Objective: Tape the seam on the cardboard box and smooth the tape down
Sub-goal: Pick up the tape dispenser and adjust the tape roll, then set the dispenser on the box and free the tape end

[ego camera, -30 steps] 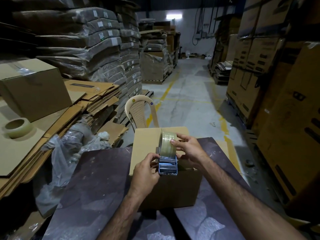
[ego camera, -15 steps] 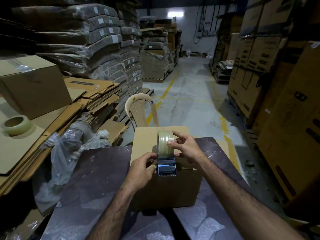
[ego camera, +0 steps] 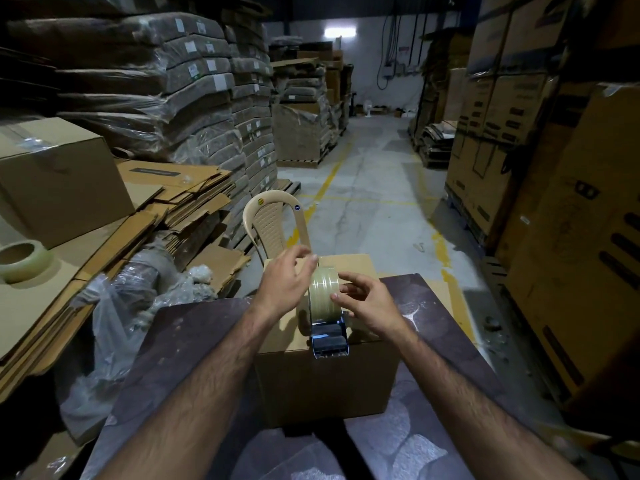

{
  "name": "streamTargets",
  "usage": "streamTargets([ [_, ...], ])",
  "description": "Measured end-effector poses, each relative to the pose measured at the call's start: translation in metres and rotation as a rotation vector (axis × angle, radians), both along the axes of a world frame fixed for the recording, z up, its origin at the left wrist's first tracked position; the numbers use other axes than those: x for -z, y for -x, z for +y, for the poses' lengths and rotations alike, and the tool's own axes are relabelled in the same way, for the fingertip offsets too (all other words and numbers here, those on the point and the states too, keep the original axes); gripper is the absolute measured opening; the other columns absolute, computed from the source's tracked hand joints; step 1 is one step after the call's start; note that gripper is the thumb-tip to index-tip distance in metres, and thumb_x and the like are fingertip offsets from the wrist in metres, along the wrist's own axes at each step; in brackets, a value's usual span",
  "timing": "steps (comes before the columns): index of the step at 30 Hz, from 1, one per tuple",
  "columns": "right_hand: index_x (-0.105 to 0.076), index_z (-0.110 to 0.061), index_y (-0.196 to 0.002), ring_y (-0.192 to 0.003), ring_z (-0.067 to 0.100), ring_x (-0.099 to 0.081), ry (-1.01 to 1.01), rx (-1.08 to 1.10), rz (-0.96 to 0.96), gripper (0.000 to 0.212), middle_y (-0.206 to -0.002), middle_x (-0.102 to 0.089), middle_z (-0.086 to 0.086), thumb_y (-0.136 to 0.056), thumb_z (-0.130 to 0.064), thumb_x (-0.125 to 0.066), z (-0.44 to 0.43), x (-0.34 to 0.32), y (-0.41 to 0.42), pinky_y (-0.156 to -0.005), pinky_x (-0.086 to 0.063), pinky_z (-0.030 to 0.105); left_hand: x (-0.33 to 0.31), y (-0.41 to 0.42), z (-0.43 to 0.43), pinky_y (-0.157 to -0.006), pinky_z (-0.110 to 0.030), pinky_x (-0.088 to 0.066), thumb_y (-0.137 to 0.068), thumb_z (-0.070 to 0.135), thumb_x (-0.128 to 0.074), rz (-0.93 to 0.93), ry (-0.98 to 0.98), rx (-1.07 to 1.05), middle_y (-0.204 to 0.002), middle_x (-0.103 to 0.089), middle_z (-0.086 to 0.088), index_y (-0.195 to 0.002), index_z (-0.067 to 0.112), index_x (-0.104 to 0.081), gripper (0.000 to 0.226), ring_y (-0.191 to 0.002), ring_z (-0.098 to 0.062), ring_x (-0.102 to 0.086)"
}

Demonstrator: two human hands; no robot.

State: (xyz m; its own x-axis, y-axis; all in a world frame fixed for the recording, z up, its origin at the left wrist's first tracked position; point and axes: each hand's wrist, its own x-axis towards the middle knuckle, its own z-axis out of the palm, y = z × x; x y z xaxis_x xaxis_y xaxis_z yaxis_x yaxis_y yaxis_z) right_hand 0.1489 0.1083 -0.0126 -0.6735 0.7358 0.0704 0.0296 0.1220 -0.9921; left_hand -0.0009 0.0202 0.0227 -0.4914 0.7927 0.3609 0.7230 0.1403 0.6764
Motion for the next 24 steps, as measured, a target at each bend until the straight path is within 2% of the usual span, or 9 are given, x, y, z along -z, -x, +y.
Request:
streamTargets([
  [3,-0.067,-0.014,-0.111,-0.082,0.005,-0.066,-0.300,0.256,-0.031,0.030,-0.088,-0.070,-0.004,-0.082,-0.018,-0.074,-0.011,0.003,-0.011,-0.070,-0.051,0.011,-0.008,0.000,0.019,-0.101,-0.035,-0.042,-0.098,0.043,-0.044,0.124,0.128,0.110,-0.130,-0.060,-0.003,-0.127,0.014,-0.058,0.043,-0.120,-0.015,-0.053],
  [5,-0.071,-0.017,-0.101,-0.078,0.004,-0.064,-0.507,0.328,-0.027,0.020,-0.084,-0.069,-0.007,-0.081,-0.020,-0.074,-0.023,0.010,-0.020,-0.069,-0.052,0.018,-0.005,0.001,0.031,-0.100,-0.033,-0.043,-0.095,0.047,-0.046,0.141,0.202,0.148,-0.129,-0.062,-0.003,-0.125,0.014,-0.060,0.047,-0.119,-0.017,-0.055],
  [7,-0.070,-0.018,-0.096,-0.077,0.005,-0.061,-0.697,0.283,-0.048,0.017,-0.083,-0.066,-0.009,-0.079,-0.022,-0.074,-0.035,0.020,-0.027,-0.071,-0.050,0.023,0.001,0.002,0.039,-0.099,-0.034,-0.045,-0.092,0.053,-0.046,0.153,0.287,0.166,-0.125,-0.064,-0.004,-0.121,0.013,-0.062,0.052,-0.116,-0.019,-0.058],
  [10,-0.068,-0.018,-0.102,-0.087,0.012,-0.054,-0.912,0.206,-0.209,0.029,-0.092,-0.061,-0.005,-0.077,-0.031,-0.071,-0.046,0.030,-0.029,-0.079,-0.045,0.026,0.006,0.001,0.045,-0.097,-0.036,-0.046,-0.091,0.056,-0.044,0.143,0.309,0.168,-0.122,-0.066,-0.004,-0.118,0.012,-0.064,0.055,-0.114,-0.021,-0.059],
  [12,-0.066,-0.017,-0.111,-0.094,0.017,-0.052,-1.007,0.185,-0.311,0.042,-0.100,-0.060,0.000,-0.077,-0.041,-0.069,-0.048,0.033,-0.027,-0.079,-0.048,0.030,0.007,-0.001,0.045,-0.096,-0.036,-0.046,-0.093,0.052,-0.044,0.137,0.290,0.176,-0.119,-0.067,-0.005,-0.116,0.011,-0.065,0.052,-0.111,-0.021,-0.059],
  [17,-0.062,-0.020,-0.117,-0.100,0.018,-0.050,-1.056,0.104,-0.439,0.075,-0.108,-0.058,0.000,-0.064,-0.073,-0.056,-0.050,0.027,-0.023,-0.073,-0.052,0.034,0.011,0.000,0.044,-0.092,-0.035,-0.045,-0.096,0.047,-0.042,0.148,0.265,0.165,-0.116,-0.068,-0.006,-0.113,0.010,-0.066,0.047,-0.107,-0.021,-0.060],
  [19,-0.063,-0.021,-0.114,-0.096,0.020,-0.054,-1.121,0.115,-0.447,0.068,-0.104,-0.060,0.001,-0.063,-0.066,-0.066,-0.050,0.030,-0.023,-0.067,-0.054,0.034,0.012,0.001,0.044,-0.093,-0.036,-0.046,-0.096,0.048,-0.041,0.150,0.264,0.162,-0.116,-0.068,-0.005,-0.113,0.011,-0.066,0.047,-0.107,-0.020,-0.059],
  [21,-0.066,-0.021,-0.107,-0.089,0.021,-0.057,-1.151,0.158,-0.422,0.051,-0.098,-0.061,0.001,-0.064,-0.045,-0.080,-0.049,0.031,-0.022,-0.061,-0.056,0.033,0.013,0.001,0.044,-0.093,-0.036,-0.045,-0.096,0.048,-0.040,0.155,0.264,0.161,-0.117,-0.068,-0.005,-0.113,0.011,-0.066,0.048,-0.107,-0.020,-0.059],
  [24,-0.070,-0.021,-0.095,-0.080,0.021,-0.057,-1.191,0.193,-0.373,0.033,-0.089,-0.062,0.001,-0.066,-0.029,-0.082,-0.047,0.032,-0.019,-0.054,-0.054,0.034,0.013,0.000,0.046,-0.093,-0.036,-0.045,-0.096,0.049,-0.040,0.163,0.271,0.158,-0.117,-0.067,-0.004,-0.113,0.012,-0.066,0.048,-0.109,-0.020,-0.059],
])
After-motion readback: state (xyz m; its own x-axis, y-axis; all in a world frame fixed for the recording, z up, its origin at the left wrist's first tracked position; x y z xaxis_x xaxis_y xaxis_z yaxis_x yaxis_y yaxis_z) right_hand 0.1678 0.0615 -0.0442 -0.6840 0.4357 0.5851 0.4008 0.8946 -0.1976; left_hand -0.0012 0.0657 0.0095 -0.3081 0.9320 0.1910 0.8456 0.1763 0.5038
